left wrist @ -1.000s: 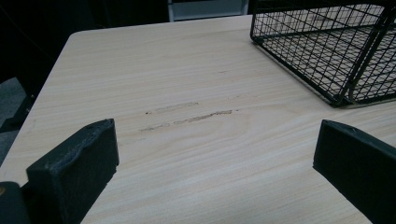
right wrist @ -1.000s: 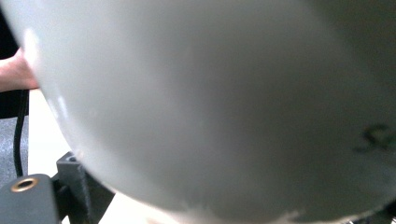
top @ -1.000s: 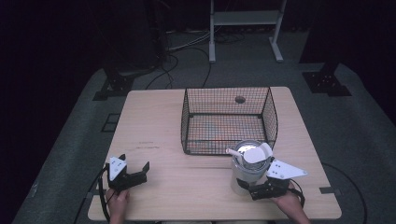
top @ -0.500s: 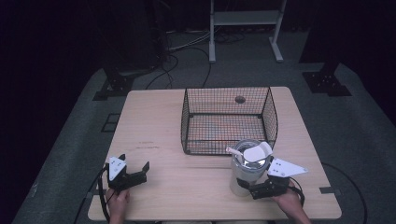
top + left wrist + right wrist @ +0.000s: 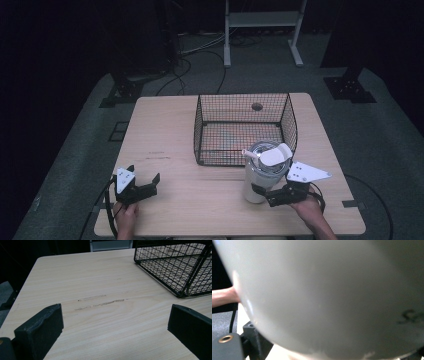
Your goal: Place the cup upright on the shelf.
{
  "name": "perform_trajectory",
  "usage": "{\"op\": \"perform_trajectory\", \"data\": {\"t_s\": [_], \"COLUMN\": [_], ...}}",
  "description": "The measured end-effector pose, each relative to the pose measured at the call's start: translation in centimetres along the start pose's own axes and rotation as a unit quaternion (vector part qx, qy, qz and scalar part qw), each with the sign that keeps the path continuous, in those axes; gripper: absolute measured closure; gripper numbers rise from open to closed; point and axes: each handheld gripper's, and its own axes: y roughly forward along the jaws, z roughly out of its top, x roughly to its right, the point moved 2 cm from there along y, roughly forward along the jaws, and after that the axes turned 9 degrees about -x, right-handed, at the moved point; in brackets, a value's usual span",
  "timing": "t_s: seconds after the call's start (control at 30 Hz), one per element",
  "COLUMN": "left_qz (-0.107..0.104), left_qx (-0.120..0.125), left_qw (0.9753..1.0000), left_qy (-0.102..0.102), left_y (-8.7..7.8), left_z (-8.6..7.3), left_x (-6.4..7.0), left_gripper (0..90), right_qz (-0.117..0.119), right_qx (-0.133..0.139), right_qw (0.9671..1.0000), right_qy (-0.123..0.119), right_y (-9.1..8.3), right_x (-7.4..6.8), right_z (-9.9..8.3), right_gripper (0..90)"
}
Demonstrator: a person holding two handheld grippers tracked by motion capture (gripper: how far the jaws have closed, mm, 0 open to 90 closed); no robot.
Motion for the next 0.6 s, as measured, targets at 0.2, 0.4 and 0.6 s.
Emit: {"op": "perform_trajectory", "data": {"t_s": [0.2,0.4,0.6], "left_qz": [0.000,-0.001,-0.003], "left_qx": [0.000,-0.001,0.000], "left_qw": [1.0000,1.0000,1.0000], "left_qy": [0.000,-0.001,-0.002], "left_y": [0.0,0.0,0.0], "left_z": [0.0,0.0,0.0], "left_x": [0.0,0.0,0.0], "left_gripper": [0.0,0.0,0.0], "right_qz": [0.005,0.012,0.017], "right_qx": [0.003,0.019,0.029], "right_qw": [0.9999,0.9995,0.9992], "right_qy": [-0.008,-0.023,-0.024], "right_y": [0.2,0.3,0.7], "right_x": [0.0,0.1,0.3], "right_z": [1.5,4.0,6.1], "right_gripper": [8.3,8.3,8.3]}}
